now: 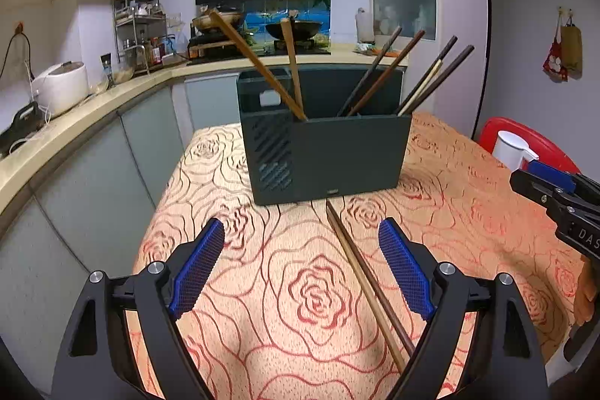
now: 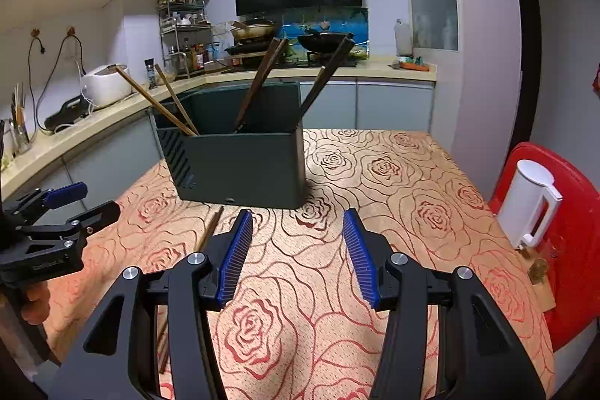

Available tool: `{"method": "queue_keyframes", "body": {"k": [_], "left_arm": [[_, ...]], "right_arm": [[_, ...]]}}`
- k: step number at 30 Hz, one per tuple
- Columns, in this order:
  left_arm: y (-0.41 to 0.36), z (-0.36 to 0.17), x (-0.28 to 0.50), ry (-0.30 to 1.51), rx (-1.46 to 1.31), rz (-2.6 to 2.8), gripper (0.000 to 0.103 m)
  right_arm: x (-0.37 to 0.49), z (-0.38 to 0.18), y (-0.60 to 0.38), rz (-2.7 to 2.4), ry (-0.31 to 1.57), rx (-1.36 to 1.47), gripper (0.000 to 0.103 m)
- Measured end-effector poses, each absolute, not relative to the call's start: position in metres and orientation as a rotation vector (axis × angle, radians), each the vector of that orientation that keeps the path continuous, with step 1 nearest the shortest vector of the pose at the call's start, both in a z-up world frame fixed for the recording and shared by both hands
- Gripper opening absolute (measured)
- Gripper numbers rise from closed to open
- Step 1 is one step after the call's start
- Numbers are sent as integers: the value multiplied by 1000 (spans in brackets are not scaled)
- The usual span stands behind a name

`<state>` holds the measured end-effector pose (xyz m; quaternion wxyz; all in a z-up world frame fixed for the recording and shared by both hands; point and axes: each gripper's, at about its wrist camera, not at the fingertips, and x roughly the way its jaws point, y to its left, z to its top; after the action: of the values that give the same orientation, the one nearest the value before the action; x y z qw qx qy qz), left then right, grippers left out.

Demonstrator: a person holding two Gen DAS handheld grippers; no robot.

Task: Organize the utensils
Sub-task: 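Move both open grippers back toward the last chopsticks on the table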

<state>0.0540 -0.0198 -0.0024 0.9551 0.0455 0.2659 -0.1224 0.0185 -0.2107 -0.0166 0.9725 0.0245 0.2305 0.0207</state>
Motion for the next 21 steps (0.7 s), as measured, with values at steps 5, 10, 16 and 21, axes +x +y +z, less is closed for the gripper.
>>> {"method": "queue_keyframes", "body": {"k": [5,10,16,21], "left_arm": [[-15,-19,46,574,60,-251,82],[-16,-37,33,613,62,-256,82],[-23,-53,7,661,76,-310,82],[-38,-71,-10,745,108,-410,82]], "right_arm": [[16,-26,-204,32,462,21,53],[13,-33,-200,22,463,11,57],[14,-42,-200,22,492,15,57],[13,-46,-199,22,504,12,57]]}}
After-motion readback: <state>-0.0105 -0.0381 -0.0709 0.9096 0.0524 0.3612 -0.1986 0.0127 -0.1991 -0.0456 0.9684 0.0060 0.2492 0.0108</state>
